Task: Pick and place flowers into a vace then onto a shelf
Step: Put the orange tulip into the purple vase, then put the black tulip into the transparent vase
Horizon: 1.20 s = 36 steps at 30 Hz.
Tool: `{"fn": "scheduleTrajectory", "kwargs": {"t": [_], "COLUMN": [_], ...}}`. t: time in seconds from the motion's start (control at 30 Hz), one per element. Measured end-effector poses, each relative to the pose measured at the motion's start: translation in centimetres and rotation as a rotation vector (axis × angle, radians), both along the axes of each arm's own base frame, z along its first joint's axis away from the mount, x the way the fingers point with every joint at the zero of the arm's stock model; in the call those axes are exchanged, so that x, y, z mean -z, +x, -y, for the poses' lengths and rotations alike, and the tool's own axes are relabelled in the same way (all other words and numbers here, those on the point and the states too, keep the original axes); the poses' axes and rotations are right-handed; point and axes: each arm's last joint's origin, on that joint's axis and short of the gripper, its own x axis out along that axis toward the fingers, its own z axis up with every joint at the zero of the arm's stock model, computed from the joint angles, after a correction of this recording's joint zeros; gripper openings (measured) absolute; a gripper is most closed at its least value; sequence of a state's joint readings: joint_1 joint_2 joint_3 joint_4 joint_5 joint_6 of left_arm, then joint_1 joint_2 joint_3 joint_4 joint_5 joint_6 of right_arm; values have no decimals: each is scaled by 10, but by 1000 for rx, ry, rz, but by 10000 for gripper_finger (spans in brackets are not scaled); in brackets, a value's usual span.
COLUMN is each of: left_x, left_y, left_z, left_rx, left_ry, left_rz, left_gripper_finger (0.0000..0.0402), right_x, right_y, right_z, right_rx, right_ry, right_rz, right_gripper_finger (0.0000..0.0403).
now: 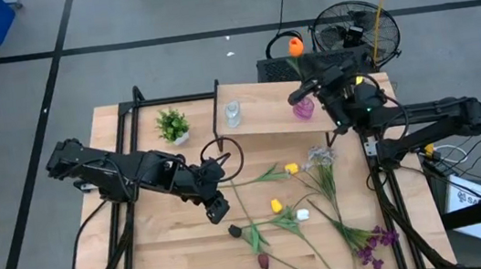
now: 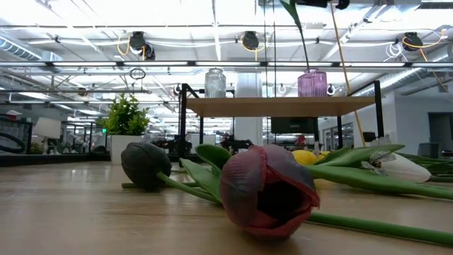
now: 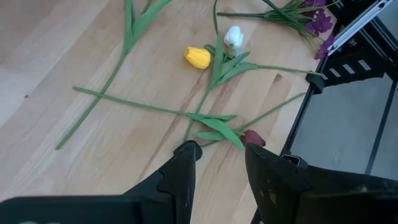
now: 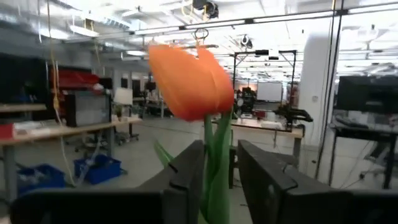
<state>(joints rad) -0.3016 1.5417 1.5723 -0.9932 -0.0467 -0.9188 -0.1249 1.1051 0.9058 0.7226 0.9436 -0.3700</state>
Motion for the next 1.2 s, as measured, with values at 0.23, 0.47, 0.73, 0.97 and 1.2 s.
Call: {"fn": "scheduleTrajectory", "kwargs": {"t": [0.23, 0.47, 0.73, 0.97, 1.2], "left_x": [0, 0, 3, 23, 82], "left_y": [0, 0, 2, 5, 14], "left_z": [0, 0, 1, 16, 43], "left_rx": [0, -2, 11, 70, -262], "left_ry": [0, -2, 16, 1, -340], "left_rz": [-1, -2, -6, -54, -221], "left_gripper_finger": [145, 145, 145, 145, 145], "right_x": [-5, -23, -38, -34, -19], "right_y": [-5, -30, -56, -56, -47], "right_z": [-5, -24, -49, -76, -100], "right_rx": [-2, -16, -168, -523, -867], "right_ry": [-18, -48, -40, -70, -20], "right_rz": [-7, -2, 102, 97, 30], "right_gripper_finger": [137, 150, 143, 149, 148]}}
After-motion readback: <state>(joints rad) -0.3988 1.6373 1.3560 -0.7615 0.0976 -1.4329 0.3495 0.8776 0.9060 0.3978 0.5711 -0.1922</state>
